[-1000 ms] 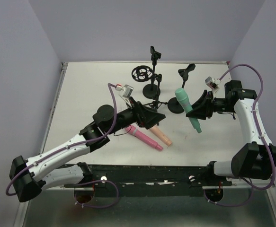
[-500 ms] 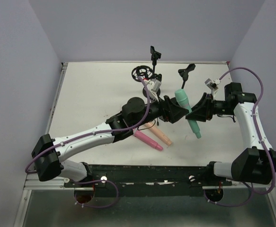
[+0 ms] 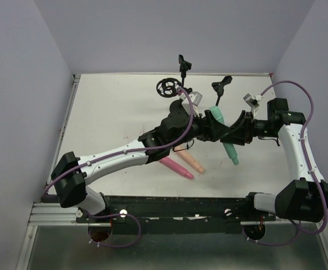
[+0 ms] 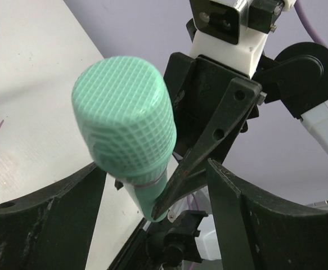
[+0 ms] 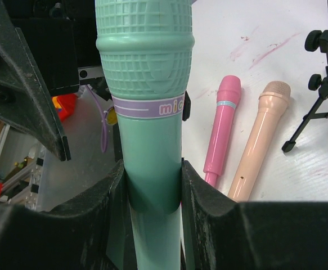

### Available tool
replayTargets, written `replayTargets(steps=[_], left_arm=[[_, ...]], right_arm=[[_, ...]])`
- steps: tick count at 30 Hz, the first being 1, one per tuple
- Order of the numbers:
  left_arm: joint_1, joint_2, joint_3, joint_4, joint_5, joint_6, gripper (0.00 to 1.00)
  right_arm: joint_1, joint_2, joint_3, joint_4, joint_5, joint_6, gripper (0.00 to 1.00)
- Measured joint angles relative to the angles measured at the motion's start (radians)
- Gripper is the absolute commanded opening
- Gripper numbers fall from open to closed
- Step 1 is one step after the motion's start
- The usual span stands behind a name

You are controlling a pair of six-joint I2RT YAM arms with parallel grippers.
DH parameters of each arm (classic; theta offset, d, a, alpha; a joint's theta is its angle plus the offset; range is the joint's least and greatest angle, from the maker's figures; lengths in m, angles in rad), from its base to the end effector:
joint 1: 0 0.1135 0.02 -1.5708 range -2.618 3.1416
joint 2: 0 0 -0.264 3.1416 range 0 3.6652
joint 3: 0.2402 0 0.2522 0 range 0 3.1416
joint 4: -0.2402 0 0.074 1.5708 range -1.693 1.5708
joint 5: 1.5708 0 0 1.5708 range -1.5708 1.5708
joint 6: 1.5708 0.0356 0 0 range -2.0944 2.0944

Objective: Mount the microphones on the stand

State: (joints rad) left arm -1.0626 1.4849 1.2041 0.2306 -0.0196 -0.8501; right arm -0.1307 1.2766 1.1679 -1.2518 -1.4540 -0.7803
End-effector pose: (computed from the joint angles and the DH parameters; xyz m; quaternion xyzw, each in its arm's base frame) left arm 0.1752 -0.3131 0.3608 0.0701 0.7212 -0.5590 0.4031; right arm 0.2126 0.0077 0.3228 -0.3032 0.6819 0.5591 0.3612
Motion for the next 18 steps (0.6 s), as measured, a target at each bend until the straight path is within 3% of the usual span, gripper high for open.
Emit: replayTargets(steps=[5,13,15,17,18], left_arm=[[0.000,0.037,0.042,-0.002,0.000,-0.005,0.63],[0.000,0.062,0.046,0.007,-0.025,-0.024,0.27],[0.000,0.064,0.046,0.009,-0.032,-0.025,0.09],[0.000,0.064,0.044,0.014,-0.037,-0.021,0.00],[0.000,0.064,0.042,0.018,-0.038,-0.019,0.00]], right_arm=[[0.003,-0.008,-0.008,0.014,-0.004,0.016,0.14],[0.002,-0.027,-0.029,0.060,-0.011,0.047,0.15],[0.002,-0.028,-0.034,0.071,-0.012,0.056,0.23],[0.002,-0.028,-0.038,0.082,-0.015,0.062,0.44],[0.002,-0.029,-0.040,0.085,-0.016,0.064,0.61]])
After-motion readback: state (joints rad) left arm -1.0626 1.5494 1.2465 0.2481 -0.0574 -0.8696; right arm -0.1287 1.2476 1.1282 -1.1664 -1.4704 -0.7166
